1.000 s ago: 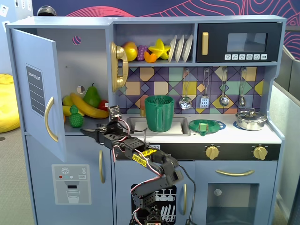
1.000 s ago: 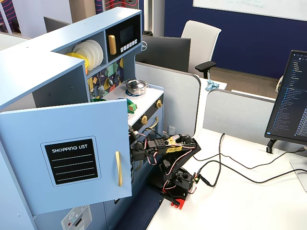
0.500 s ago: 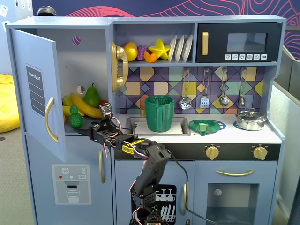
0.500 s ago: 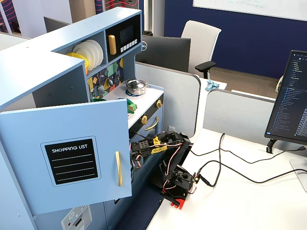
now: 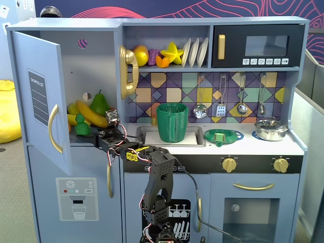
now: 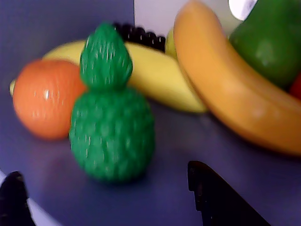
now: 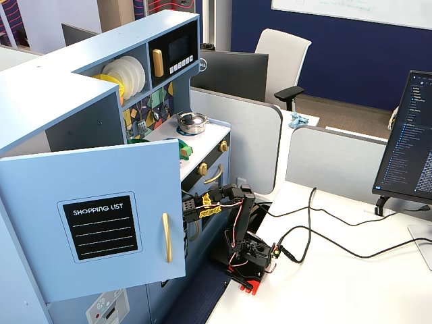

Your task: Pick up the green pineapple from the left cabinet and place it in the green recipient

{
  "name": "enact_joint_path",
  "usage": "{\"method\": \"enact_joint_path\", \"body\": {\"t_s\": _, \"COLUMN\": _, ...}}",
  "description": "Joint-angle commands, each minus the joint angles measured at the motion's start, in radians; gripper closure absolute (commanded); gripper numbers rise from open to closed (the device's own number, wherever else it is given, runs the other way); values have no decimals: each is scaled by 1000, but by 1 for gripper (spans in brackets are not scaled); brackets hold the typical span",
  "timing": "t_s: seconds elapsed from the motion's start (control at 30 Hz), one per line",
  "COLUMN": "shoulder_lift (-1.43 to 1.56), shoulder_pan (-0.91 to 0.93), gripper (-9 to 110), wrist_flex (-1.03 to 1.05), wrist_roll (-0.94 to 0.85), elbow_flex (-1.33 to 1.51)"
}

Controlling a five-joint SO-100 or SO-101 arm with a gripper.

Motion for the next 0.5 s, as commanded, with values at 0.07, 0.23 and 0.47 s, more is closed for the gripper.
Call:
{"method": "enact_joint_path", "body": {"t_s": 0.07, "shoulder_lift": -25, "shoulder_pan": -2, "gripper": 60, "wrist_flex": -23, "wrist_roll": 8, "elbow_flex": -144}}
{"method": "enact_joint_path", "body": {"t_s": 0.23, "shoulder_lift": -60, "shoulder_pan": -23, "gripper": 61, "wrist_flex": -15, "wrist_roll": -15, "elbow_flex": -187}}
{"method": "enact_joint_path", "body": {"t_s": 0.47, "shoulder_lift": -100, "shoulder_pan": -54, "gripper": 62, "wrist_flex": 20, "wrist_roll": -44, "elbow_flex": -229}}
